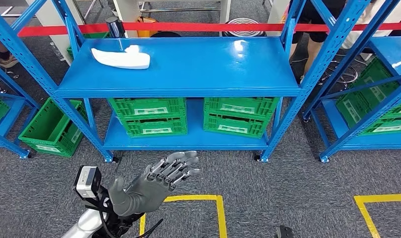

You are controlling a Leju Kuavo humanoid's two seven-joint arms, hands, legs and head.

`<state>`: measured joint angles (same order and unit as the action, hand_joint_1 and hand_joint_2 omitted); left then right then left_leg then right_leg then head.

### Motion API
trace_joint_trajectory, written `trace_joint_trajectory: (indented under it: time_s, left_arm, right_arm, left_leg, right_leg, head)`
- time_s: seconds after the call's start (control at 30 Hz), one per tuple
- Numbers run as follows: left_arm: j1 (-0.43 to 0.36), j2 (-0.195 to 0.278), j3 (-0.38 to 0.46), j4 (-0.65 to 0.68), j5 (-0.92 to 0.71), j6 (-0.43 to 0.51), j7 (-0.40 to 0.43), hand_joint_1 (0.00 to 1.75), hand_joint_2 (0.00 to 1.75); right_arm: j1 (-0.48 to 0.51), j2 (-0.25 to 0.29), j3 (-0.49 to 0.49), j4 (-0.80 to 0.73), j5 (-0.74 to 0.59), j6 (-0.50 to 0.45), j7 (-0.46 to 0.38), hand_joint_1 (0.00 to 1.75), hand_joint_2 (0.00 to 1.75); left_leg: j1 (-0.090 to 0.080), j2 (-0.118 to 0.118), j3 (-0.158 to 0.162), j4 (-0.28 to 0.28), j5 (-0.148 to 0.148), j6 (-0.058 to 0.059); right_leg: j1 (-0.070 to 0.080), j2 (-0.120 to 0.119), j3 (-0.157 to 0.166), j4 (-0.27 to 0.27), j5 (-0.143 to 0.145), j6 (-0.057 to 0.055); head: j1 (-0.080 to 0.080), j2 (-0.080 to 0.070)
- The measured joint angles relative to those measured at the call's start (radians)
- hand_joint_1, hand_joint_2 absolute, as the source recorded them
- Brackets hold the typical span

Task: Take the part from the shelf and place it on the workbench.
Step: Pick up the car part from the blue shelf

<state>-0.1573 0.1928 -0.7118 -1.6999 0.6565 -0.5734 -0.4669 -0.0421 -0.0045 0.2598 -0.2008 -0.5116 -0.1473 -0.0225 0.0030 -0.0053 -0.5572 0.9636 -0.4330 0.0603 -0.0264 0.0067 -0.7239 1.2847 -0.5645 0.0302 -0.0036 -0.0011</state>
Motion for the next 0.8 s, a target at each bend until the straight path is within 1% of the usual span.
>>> trace_joint_trajectory:
  time_s: [0.03,0.07,0.1,0.13,0.17,0.2,0.23,0.27,0.3,0.33,0.37,0.43,0.47,0.5,0.53,0.57,0.6,0.63,0.67,0.7,0.73,0.77,0.8]
  left_arm:
    - [0.001,0.0,0.0,0.0,0.0,0.0,0.0,0.0,0.0]
    - [0.001,0.0,0.0,0.0,0.0,0.0,0.0,0.0,0.0]
    - [0.001,0.0,0.0,0.0,0.0,0.0,0.0,0.0,0.0]
    - [0.001,0.0,0.0,0.0,0.0,0.0,0.0,0.0,0.0]
    - [0.001,0.0,0.0,0.0,0.0,0.0,0.0,0.0,0.0]
    - [0.001,0.0,0.0,-0.001,0.0,0.0,0.0,0.0,0.0]
    - [0.002,0.0,0.001,-0.001,-0.001,0.0,0.0,0.0,0.0]
    - [0.002,0.0,0.001,-0.002,-0.001,-0.001,0.0,0.0,0.0]
    - [0.002,0.001,0.001,-0.002,-0.001,-0.002,0.0,0.0,0.0]
    - [0.002,0.001,0.002,-0.003,-0.001,-0.003,0.0,0.0,0.0]
    - [0.002,0.001,0.002,-0.004,-0.001,-0.005,0.0,0.0,0.0]
    - [0.004,0.001,0.003,-0.005,-0.001,-0.012,0.0,0.0,0.0]
    - [0.006,0.002,0.003,-0.005,-0.001,-0.015,0.001,0.0,0.0]
    - [0.007,0.002,0.003,-0.005,-0.001,-0.017,0.002,0.0,0.0]
    - [0.007,0.002,0.003,-0.005,0.0,-0.018,0.002,0.0,0.0]
    - [0.007,0.002,0.003,-0.005,0.001,-0.019,0.004,0.0,0.0]
    - [0.006,0.002,0.003,-0.005,0.002,-0.019,0.005,0.0,0.0]
    - [0.005,0.001,0.003,-0.006,0.005,-0.019,0.006,0.0,0.0]
    - [0.003,0.001,0.003,-0.007,0.007,-0.019,0.007,0.0,0.0]
    - [0.002,0.0,0.004,-0.008,0.009,-0.019,0.008,0.0,0.0]
    - [0.002,0.0,0.004,-0.009,0.011,-0.019,0.009,0.0,0.0]
    - [0.002,0.0,0.005,-0.01,0.013,-0.019,0.011,0.0,0.0]
    - [0.002,-0.001,0.005,-0.01,0.014,-0.018,0.013,0.0,0.0]
  right_arm:
    - [0.0,-0.001,0.0,0.0,0.0,0.0,0.0,0.0,0.0]
    - [-0.001,-0.003,0.0,0.0,0.0,0.0,0.0,0.0,0.0]
    - [-0.002,-0.004,0.0,0.0,0.0,0.0,0.0,0.0,0.0]
    - [-0.003,-0.004,0.0,0.0,0.0,0.0,0.0,0.0,0.0]
    - [-0.003,-0.004,0.0,0.0,0.0,0.0,0.0,0.0,0.0]
    - [-0.003,-0.003,0.0,0.0,0.0,0.0,0.0,0.0,0.0]
    - [-0.002,-0.003,0.0,0.0,0.0,0.0,-0.001,0.0,0.0]
    - [-0.001,-0.002,0.0,0.0,0.001,0.001,-0.002,0.0,0.0]
    - [-0.001,-0.002,0.0,0.0,0.002,0.002,-0.004,0.0,0.0]
    - [-0.001,-0.001,0.0,0.0,0.004,0.005,-0.006,0.0,0.0]
    - [-0.001,-0.001,0.0,0.0,0.007,0.008,-0.008,0.0,0.0]
    - [0.0,0.0,0.002,0.0,0.014,0.015,-0.01,0.0,0.0]
    - [0.001,0.001,0.002,0.0,0.016,0.018,-0.01,0.0,0.0]
    - [0.001,0.001,0.003,0.0,0.018,0.019,-0.011,0.0,0.0]
    - [0.002,0.002,0.003,0.0,0.018,0.02,-0.011,0.0,0.0]
    - [0.002,0.002,0.003,0.0,0.018,0.02,-0.011,0.0,0.0]
    - [0.003,0.004,0.003,0.0,0.018,0.02,-0.012,0.0,0.0]
    - [0.005,0.006,0.003,0.0,0.018,0.02,-0.013,0.0,0.0]
    - [0.007,0.007,0.003,0.0,0.018,0.02,-0.014,0.0,0.0]
    - [0.011,0.009,0.003,0.0,0.018,0.02,-0.015,0.0,0.0]
    - [0.014,0.01,0.003,0.0,0.018,0.02,-0.016,0.0,0.0]
    - [0.018,0.011,0.003,0.0,0.017,0.021,-0.017,0.0,0.0]
    - [0.02,0.012,0.003,0.0,0.017,0.021,-0.018,0.0,0.0]
  left_leg:
    - [0.001,-0.002,0.002,0.003,-0.004,-0.003]
    - [0.002,-0.004,0.005,0.008,-0.01,-0.008]
    - [0.001,-0.006,0.005,0.017,-0.018,-0.015]
    - [0.0,-0.008,0.003,0.028,-0.027,-0.023]
    - [-0.002,-0.008,0.0,0.038,-0.034,-0.029]
    - [-0.004,-0.009,-0.002,0.043,-0.039,-0.033]
    - [-0.004,-0.009,-0.003,0.046,-0.041,-0.034]
    - [-0.002,-0.009,-0.003,0.048,-0.044,-0.036]
    - [0.001,-0.007,-0.005,0.056,-0.051,-0.039]
    - [0.003,-0.005,-0.016,0.081,-0.067,-0.044]
    - [0.004,-0.003,-0.036,0.126,-0.093,-0.05]
    - [0.007,0.0,-0.105,0.261,-0.153,-0.058]
    - [0.008,0.0,-0.136,0.317,-0.169,-0.059]
    - [0.008,0.001,-0.153,0.342,-0.167,-0.058]
    - [0.007,0.003,-0.149,0.325,-0.145,-0.053]
    - [0.006,0.007,-0.125,0.27,-0.11,-0.047]
    - [0.002,0.02,-0.089,0.195,-0.074,-0.036]
    - [-0.003,0.037,-0.057,0.129,-0.049,-0.026]
    - [-0.009,0.05,-0.035,0.083,-0.035,-0.017]
    - [-0.014,0.058,-0.025,0.06,-0.032,-0.01]
    - [-0.018,0.054,-0.026,0.057,-0.033,-0.007]
    - [-0.02,0.044,-0.024,0.05,-0.029,-0.004]
    - [-0.019,0.034,-0.018,0.038,-0.021,-0.002]
  right_leg:
    - [-0.002,0.0,0.01,-0.033,0.023,0.011]
    - [-0.006,-0.002,0.038,-0.1,0.057,0.024]
    - [-0.008,-0.003,0.07,-0.168,0.085,0.031]
    - [-0.01,-0.004,0.097,-0.223,0.106,0.031]
    - [-0.01,-0.004,0.111,-0.252,0.115,0.025]
    - [-0.008,-0.003,0.114,-0.256,0.113,0.016]
    - [-0.007,-0.002,0.115,-0.257,0.113,0.008]
    - [-0.008,-0.002,0.115,-0.256,0.112,0.002]
    - [-0.009,-0.001,0.117,-0.256,0.112,-0.003]
    - [-0.011,-0.002,0.119,-0.257,0.112,-0.008]
    - [-0.013,-0.002,0.121,-0.258,0.111,-0.013]
    - [-0.01,-0.007,0.122,-0.257,0.109,-0.017]
    - [-0.008,-0.01,0.122,-0.257,0.108,-0.018]
    - [-0.005,-0.014,0.124,-0.257,0.107,-0.02]
    - [-0.003,-0.018,0.126,-0.257,0.106,-0.022]
    - [0.0,-0.023,0.129,-0.258,0.104,-0.023]
    - [0.002,-0.028,0.133,-0.258,0.103,-0.024]
    - [0.007,-0.033,0.136,-0.259,0.102,-0.024]
    - [0.008,-0.039,0.137,-0.259,0.1,-0.024]
    - [0.008,-0.046,0.139,-0.26,0.099,-0.021]
    - [0.008,-0.055,0.14,-0.263,0.099,-0.018]
    - [0.007,-0.063,0.143,-0.266,0.099,-0.014]
    - [0.007,-0.064,0.144,-0.265,0.097,-0.01]
  head:
    - [0.0,0.0]
    - [0.0,0.0]
    - [0.0,0.0]
    - [0.0,0.0]
    - [0.0,0.0]
    - [0.001,0.0]
    - [0.001,0.0]
    - [0.001,0.0]
    - [0.001,0.0]
    - [0.0,0.0]
    - [-0.001,0.0]
    - [-0.002,0.0]
    - [-0.002,0.0]
    - [-0.002,0.0]
    - [-0.002,0.0]
    - [-0.002,0.0]
    - [-0.002,0.0]
    - [-0.001,0.0]
    - [-0.001,0.0]
    - [-0.001,0.0]
    - [-0.001,0.0]
    - [-0.002,0.0]
    - [-0.001,0.0]
